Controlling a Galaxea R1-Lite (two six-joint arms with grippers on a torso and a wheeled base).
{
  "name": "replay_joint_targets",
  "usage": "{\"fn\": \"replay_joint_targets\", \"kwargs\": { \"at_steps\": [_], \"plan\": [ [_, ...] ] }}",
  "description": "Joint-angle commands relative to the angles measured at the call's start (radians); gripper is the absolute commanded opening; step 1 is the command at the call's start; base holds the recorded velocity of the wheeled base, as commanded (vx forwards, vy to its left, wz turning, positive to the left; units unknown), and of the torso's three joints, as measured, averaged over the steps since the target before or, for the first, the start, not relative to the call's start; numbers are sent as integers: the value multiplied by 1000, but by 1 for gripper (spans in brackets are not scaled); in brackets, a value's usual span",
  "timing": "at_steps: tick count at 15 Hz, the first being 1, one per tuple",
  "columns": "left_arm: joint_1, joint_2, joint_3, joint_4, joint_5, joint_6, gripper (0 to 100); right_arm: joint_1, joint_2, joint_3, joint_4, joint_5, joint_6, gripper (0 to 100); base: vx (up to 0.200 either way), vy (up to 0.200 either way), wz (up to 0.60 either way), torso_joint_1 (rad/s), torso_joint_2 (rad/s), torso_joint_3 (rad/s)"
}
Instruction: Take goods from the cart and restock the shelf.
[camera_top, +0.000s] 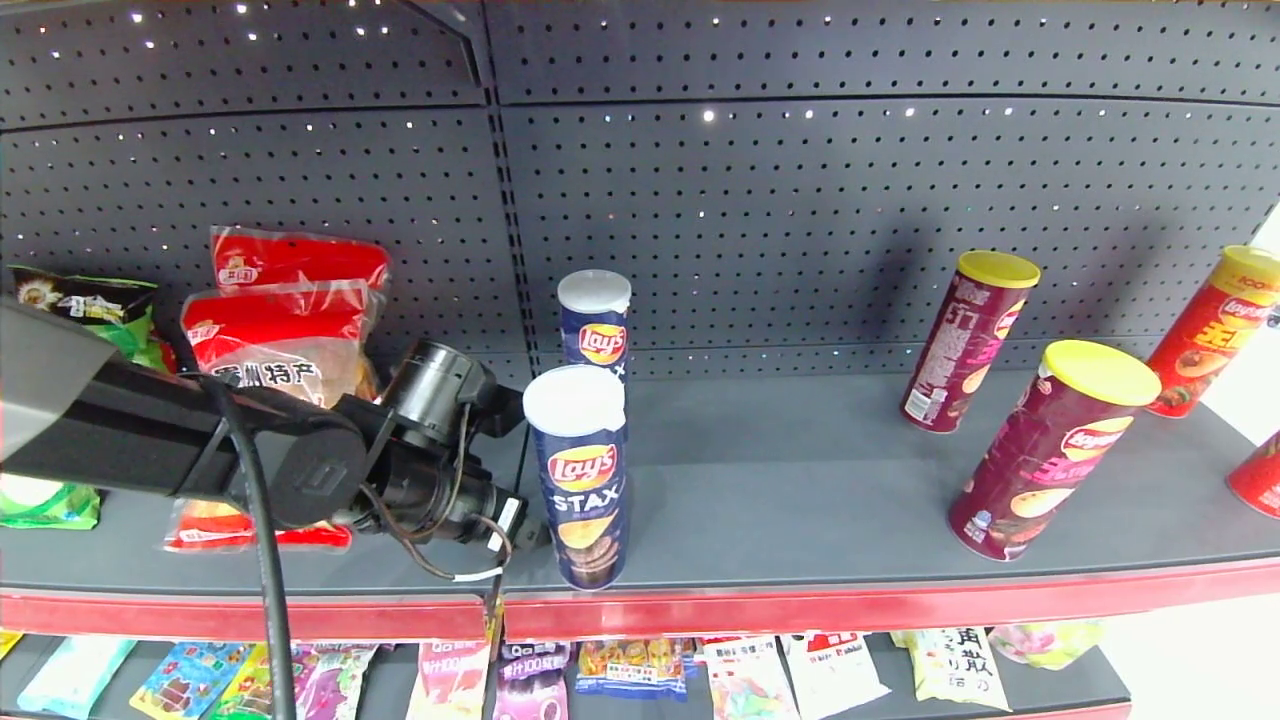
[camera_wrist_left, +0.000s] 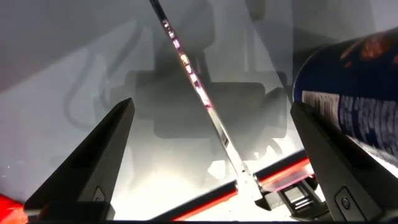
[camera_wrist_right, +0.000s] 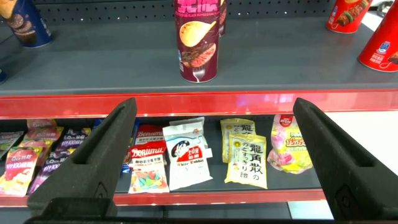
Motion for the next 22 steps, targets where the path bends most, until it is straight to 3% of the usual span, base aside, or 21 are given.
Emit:
{"fn": "replay_joint_targets", "kwargs": {
  "at_steps": [1,4,6,9,10,12,13,14,15,16,17,19,20,21,22],
  "plan": [
    [0,11,-11,-1,0,0,100,0,1,0,0,0,0,100,0,0,0,0,0,0],
    [5,5,-3,-1,0,0,100,0,1,0,0,0,0,100,0,0,0,0,0,0],
    [49,-69,48,0,-2,9,100,0,1,0,0,0,0,100,0,0,0,0,0,0],
    [172,-373,223,0,3,103,100,0,1,0,0,0,0,100,0,0,0,0,0,0],
    [199,-468,265,2,4,117,100,0,1,0,0,0,0,100,0,0,0,0,0,0],
    [293,-762,394,8,23,156,100,0,1,0,0,0,0,100,0,0,0,0,0,0],
    [440,-991,486,13,40,212,100,0,1,0,0,0,0,100,0,0,0,0,0,0],
    [514,-1066,512,16,44,221,100,0,1,0,0,0,0,100,0,0,0,0,0,0],
    [649,-1219,551,39,55,216,100,0,1,0,0,0,0,100,0,0,0,0,0,0],
    [706,-1334,580,65,43,187,100,0,1,0,0,0,0,100,0,0,0,0,0,0],
    [701,-1471,624,88,12,133,100,0,1,0,0,0,0,100,0,0,0,0,0,0],
    [692,-1787,739,146,-55,113,100,0,1,0,0,0,0,100,0,0,0,0,0,0],
    [692,-1836,786,161,-19,100,100,0,1,0,0,0,-1,100,0,0,0,0,0,0],
    [692,-1821,798,114,63,48,100,0,1,0,0,0,0,100,0,0,0,0,0,0],
    [692,-1822,824,98,103,29,100,0,1,0,0,0,0,100,0,0,0,0,0,0]
  ]
}}
